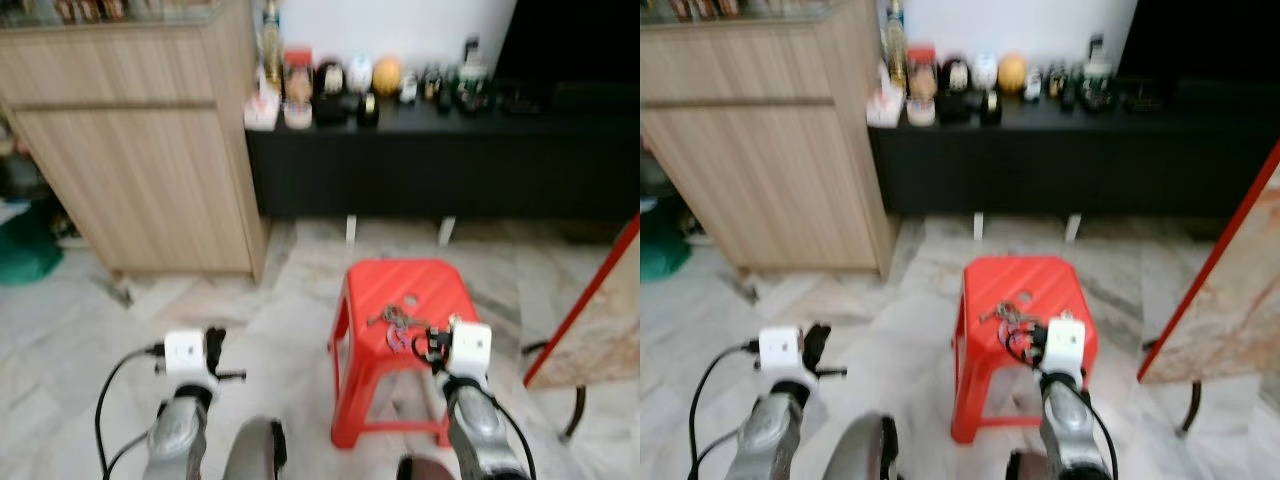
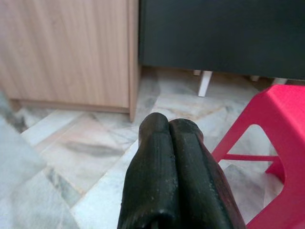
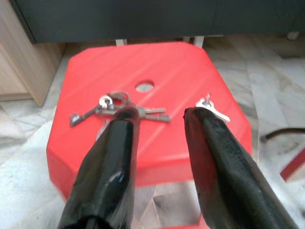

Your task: Hang keys on a hook

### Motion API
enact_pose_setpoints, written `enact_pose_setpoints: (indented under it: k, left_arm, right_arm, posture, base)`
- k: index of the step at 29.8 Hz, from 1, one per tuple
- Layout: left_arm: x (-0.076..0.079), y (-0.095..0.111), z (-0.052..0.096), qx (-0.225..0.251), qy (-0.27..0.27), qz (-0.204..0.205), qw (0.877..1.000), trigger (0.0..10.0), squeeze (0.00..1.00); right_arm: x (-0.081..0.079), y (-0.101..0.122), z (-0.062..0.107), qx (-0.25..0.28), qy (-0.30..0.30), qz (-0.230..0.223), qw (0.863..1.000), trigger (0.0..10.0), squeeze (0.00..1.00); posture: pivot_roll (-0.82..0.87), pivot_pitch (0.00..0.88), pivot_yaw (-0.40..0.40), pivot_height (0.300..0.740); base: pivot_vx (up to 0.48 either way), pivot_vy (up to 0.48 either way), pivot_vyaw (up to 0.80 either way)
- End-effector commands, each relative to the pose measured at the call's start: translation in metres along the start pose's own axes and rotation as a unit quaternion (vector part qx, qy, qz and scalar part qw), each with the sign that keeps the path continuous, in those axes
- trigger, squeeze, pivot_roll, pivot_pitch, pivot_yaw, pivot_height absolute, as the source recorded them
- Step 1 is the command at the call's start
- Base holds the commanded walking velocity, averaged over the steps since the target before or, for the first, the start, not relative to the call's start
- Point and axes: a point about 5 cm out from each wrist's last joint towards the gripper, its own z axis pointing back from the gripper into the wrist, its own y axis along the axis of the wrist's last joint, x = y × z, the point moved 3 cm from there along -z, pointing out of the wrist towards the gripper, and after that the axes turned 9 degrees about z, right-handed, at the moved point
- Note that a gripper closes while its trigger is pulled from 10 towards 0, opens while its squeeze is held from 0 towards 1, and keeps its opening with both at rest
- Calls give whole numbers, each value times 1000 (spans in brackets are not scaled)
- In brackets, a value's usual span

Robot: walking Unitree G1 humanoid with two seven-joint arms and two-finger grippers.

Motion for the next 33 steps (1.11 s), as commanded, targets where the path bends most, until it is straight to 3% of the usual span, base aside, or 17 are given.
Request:
enact_pose_setpoints:
  k: [1,21,28,33]
  left_arm:
    - [5,2,-3,2,-6,3,1000,10000,0]
    - [6,3,-4,2,-13,9,1000,10000,0]
    - [6,3,-5,2,-14,10,1000,10000,0]
    - [6,5,-5,4,-14,11,1000,10000,0]
  right_arm:
    - [3,1,-1,1,-5,-3,1000,10000,0]
    - [-2,3,-1,9,15,5,1000,10000,0]
    - [-3,4,-1,13,17,1,1000,10000,0]
    - [-3,5,-2,13,15,-6,1000,10000,0]
  posture:
    - [-3,33,-3,613]
    - [0,37,-1,613]
    - [0,37,0,613]
    - [1,33,1,613]
  base:
    - [0,0,0]
    - [0,0,0]
    - [0,0,639]
    - [0,0,0]
